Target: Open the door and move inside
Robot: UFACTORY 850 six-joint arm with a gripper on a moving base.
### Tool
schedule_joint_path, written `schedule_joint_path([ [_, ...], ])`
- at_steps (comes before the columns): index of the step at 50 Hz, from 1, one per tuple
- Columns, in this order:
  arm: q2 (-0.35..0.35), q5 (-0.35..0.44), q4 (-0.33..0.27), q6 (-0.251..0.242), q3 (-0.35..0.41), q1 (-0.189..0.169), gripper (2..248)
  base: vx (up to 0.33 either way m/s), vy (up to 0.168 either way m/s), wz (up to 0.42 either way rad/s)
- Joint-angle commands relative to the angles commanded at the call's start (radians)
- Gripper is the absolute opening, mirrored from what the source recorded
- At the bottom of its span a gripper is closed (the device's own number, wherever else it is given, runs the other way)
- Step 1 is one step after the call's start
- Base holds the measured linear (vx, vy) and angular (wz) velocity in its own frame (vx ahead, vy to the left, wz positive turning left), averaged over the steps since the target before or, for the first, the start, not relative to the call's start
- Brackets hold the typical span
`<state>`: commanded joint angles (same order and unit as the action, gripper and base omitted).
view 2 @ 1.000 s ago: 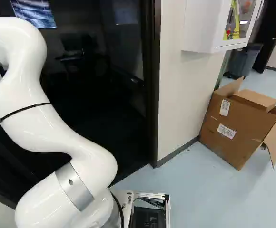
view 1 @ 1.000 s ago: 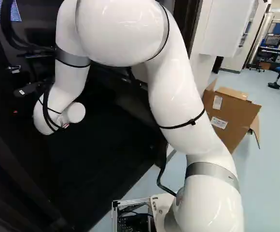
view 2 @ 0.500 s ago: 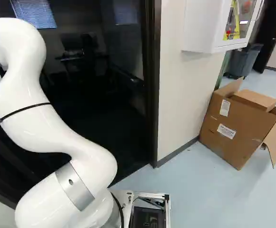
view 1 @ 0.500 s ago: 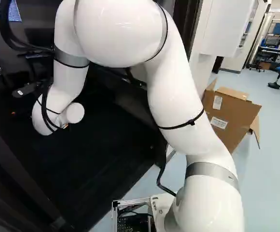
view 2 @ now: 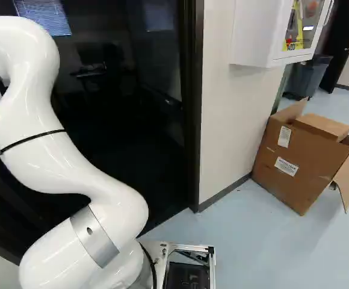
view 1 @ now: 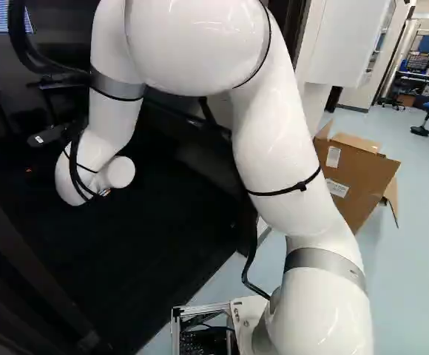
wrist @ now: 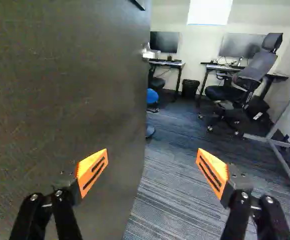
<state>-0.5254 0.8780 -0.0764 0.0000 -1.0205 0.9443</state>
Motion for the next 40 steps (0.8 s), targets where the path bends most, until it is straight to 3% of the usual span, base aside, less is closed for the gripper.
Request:
schedule_joint_path([
  [23,0.083,0.000,0.013,0.000,0.107,-0.035,247,0.000,0.000,0.000],
  [40,0.110,0.000,0.013,0.000,0.141,-0.047,247,0.000,0.000,0.000],
])
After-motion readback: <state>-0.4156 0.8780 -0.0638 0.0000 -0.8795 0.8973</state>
